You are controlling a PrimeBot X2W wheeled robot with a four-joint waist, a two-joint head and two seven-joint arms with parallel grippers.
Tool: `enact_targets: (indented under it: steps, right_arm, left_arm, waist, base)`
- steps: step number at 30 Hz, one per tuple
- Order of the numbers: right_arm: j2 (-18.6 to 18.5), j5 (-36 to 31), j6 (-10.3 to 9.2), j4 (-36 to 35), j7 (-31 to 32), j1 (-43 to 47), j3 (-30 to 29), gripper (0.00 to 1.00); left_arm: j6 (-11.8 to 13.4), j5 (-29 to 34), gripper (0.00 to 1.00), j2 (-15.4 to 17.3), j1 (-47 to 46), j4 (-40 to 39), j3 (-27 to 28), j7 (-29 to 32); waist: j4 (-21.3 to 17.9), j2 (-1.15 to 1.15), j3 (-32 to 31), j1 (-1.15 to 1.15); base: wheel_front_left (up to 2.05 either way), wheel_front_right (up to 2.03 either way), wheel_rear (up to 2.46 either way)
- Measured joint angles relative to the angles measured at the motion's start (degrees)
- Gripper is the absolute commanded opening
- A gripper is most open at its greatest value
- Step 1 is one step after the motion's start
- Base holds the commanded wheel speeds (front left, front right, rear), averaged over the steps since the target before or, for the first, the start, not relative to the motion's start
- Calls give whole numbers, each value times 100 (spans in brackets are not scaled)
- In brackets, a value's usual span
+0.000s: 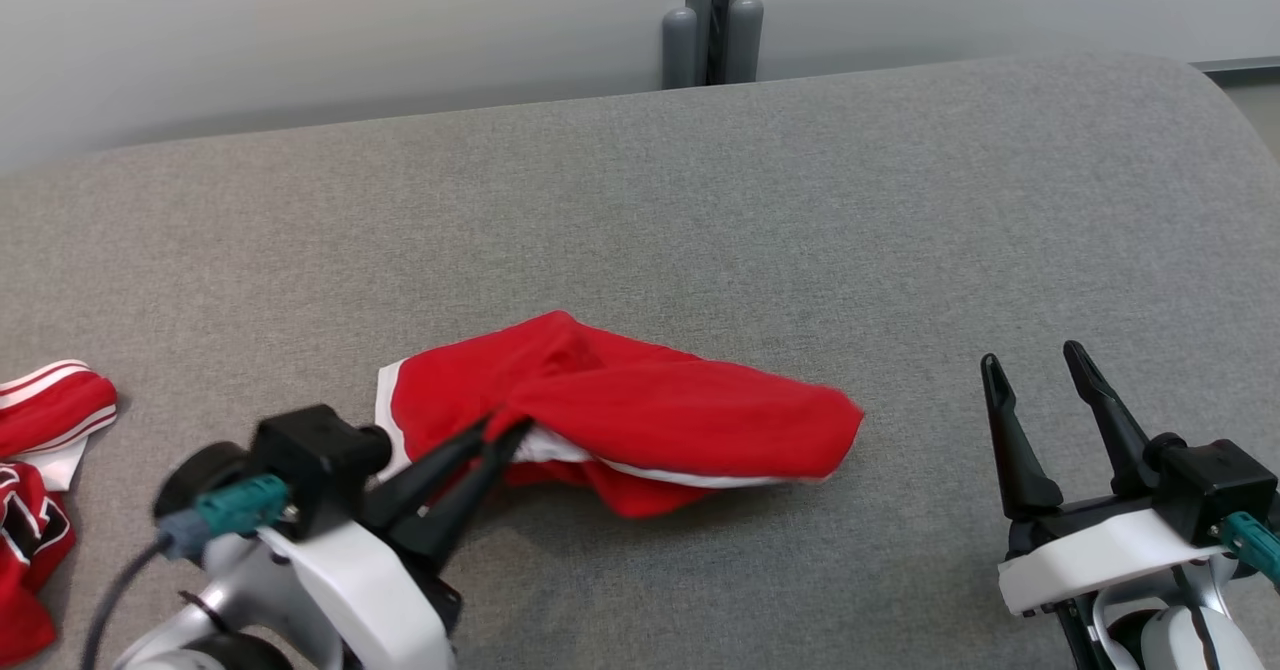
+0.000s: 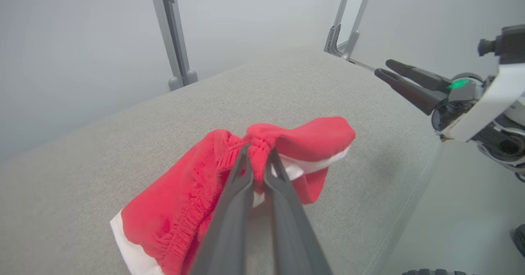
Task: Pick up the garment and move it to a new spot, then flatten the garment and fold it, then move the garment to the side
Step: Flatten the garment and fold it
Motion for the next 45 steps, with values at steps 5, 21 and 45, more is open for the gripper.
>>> enact_targets:
  steps: [5,21,45]
  right_arm:
    - [2,51,0,7,13,-10,56,100]
    - [5,158,0,214,-20,-154,181,100]
    - [-136,37,0,229,-33,-238,-7,100]
  left_arm:
    - [224,2,0,188,-70,109,420,57]
    - [-118,-354,47,-755,-734,3869,582,-1234]
    - [684,201,100,-1088,-242,3972,971,-3289]
  waist:
    - [-96,0,19,0]
    - [-553,0,282,0]
    - [-243,0,-60,0]
  base:
    - [0,0,0]
    - [0,0,0]
    - [0,0,0]
